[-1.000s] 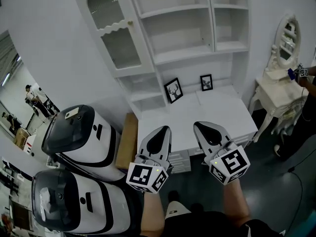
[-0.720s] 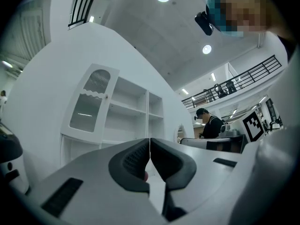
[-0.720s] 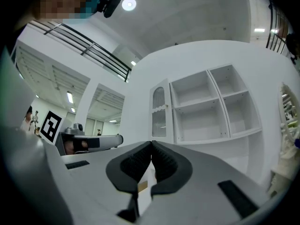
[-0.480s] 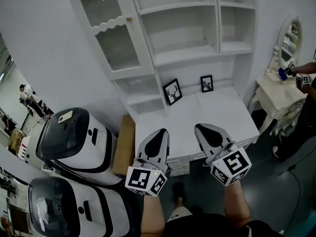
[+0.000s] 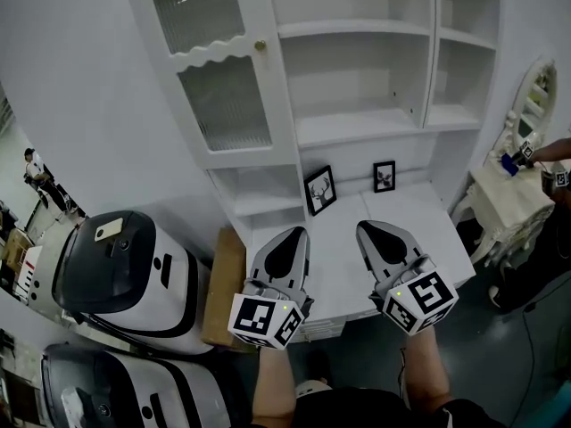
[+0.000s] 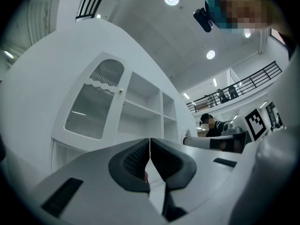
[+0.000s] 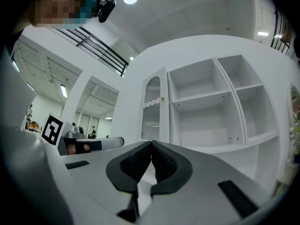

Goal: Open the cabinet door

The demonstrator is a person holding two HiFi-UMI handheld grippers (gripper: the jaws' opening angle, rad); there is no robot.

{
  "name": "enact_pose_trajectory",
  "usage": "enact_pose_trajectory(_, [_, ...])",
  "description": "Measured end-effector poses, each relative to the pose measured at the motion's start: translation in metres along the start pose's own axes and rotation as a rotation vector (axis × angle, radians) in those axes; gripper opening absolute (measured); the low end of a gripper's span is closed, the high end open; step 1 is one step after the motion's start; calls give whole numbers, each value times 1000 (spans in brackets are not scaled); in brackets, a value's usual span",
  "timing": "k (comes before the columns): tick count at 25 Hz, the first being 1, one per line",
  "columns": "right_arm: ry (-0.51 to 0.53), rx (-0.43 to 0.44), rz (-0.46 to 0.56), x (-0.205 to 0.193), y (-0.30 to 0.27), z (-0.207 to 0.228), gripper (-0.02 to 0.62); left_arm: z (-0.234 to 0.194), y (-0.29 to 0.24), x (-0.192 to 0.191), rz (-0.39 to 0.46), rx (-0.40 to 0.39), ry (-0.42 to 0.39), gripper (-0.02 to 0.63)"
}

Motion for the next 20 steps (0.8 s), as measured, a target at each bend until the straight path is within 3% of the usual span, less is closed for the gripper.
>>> enact_pose_trajectory(13, [43,-29,33,3,-110,11,17,-100,-53,1,23,-35,-33,25])
enact_pose_trajectory(20, [50,-42,49,7,-131,28,17,-118,-85,2,34,-56,-47,25])
Point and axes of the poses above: the fingertips, and each gripper's own axes: y backward along the fingers, z to its right, x out of its top, the point moved 6 cm from there along y, backward along the fingers, and after that the axes turned 2 degrees about -y, right-handed, at the moved point
